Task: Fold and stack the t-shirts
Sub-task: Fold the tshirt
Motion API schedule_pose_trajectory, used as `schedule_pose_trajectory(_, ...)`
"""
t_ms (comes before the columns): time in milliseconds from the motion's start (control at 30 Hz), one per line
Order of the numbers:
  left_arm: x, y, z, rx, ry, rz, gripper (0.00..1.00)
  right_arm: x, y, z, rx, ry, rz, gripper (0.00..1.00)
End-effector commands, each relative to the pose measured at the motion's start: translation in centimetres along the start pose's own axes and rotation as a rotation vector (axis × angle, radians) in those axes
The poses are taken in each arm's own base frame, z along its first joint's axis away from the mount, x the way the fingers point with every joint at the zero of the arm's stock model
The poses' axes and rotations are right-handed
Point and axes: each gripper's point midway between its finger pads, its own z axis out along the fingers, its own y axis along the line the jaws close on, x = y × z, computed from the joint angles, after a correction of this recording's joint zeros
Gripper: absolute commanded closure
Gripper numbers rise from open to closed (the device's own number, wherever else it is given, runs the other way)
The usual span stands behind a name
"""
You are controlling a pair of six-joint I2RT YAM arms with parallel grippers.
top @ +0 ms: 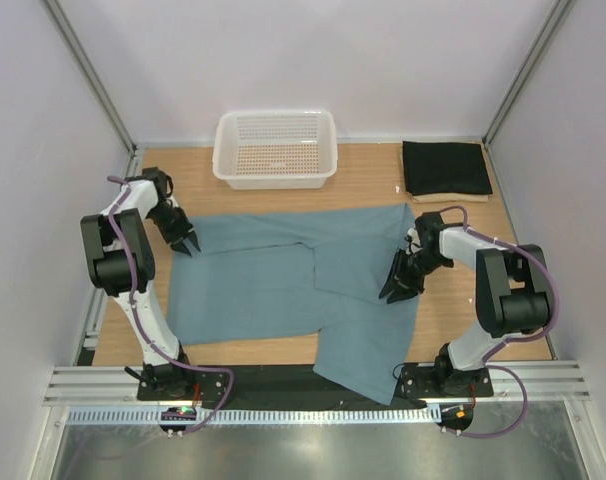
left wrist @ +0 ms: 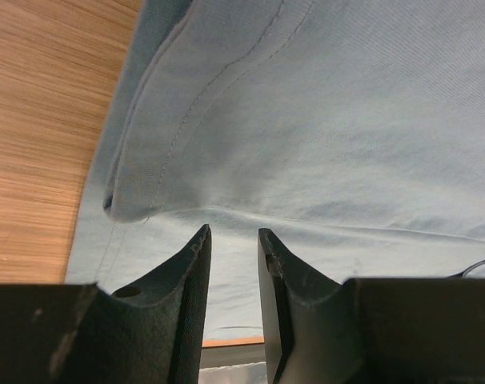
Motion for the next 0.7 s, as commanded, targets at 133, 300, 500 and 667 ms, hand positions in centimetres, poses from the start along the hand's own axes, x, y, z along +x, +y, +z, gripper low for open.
schedule_pose_trajectory(133,-0.2,0.6,0.3,-0.018,-0.008,0.004,0.69,-1.4,0.9,0.6,-0.032,-0.005,0.008,0.74)
schedule_pose_trajectory(300,-0.1,1.1,0.8,-0.031,0.002,-0.003,0.72,-1.0,0.4,0.0,0.005,0.001,0.003,0.92)
schedule_pose_trajectory(500,0.2,2.1,1.3,-0.066,0.017,-0.001,0.74,-0.6,-0.8,-2.6,0.110,-0.042,-0.009,0.99)
schedule_pose_trajectory(667,0.3,3.3,1.9,-0.099,0.037,-0.007,0.76,-0.4,-1.8,-3.1,0.119,-0.043,0.014,0.99)
